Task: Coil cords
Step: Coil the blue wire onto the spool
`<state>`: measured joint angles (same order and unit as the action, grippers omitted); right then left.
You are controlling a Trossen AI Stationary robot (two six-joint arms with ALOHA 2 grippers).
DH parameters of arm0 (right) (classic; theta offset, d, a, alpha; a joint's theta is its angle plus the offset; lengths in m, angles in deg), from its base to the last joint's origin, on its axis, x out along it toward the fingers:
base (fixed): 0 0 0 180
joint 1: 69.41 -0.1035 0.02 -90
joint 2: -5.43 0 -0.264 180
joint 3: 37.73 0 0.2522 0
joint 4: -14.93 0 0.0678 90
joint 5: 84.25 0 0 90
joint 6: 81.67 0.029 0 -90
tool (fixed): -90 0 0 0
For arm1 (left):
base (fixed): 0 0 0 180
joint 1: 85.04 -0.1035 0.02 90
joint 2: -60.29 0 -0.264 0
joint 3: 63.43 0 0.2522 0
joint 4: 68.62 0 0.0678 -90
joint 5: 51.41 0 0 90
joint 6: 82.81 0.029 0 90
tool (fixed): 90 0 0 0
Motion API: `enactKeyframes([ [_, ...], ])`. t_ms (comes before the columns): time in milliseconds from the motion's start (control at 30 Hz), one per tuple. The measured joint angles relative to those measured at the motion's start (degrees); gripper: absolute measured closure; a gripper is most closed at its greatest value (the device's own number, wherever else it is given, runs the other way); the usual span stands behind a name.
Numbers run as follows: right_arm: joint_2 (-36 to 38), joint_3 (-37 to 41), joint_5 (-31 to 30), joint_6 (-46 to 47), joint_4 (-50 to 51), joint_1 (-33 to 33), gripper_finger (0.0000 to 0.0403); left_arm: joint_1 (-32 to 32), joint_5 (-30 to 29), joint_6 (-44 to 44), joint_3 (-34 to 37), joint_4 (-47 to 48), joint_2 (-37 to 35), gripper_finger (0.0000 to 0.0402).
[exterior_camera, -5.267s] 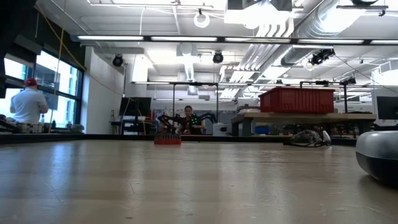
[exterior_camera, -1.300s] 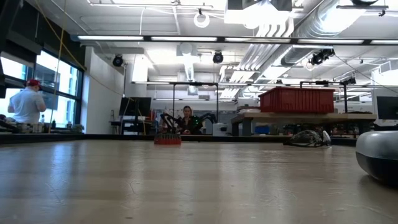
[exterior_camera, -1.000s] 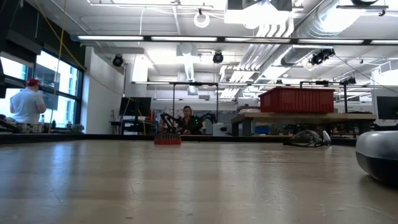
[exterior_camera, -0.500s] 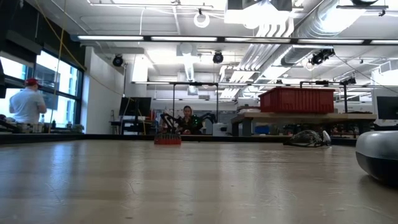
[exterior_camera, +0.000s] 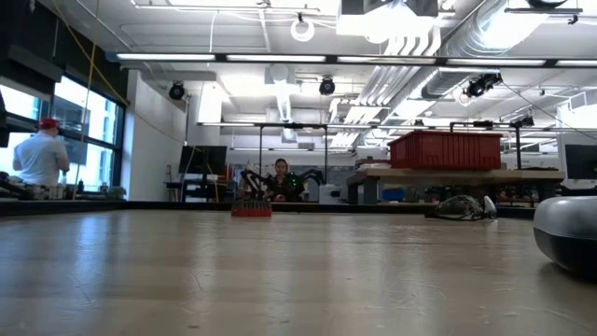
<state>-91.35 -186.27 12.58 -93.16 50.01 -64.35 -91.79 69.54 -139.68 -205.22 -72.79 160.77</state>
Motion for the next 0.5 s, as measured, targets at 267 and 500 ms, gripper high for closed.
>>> enactKeyframes([
  [267, -1.1, 0.0, 0.3, 1.1, 0.1, -0.7, 0.0281, 0.6, 0.0, 0.0, 0.0, 0.0, 0.0, 0.0401],
  [500, -1.5, 0.0, 0.1, 1.5, 0.2, -0.7, 0.0281, 0.9, 0.0, -0.1, 0.0, 0.1, 0.0, 0.0401],
])
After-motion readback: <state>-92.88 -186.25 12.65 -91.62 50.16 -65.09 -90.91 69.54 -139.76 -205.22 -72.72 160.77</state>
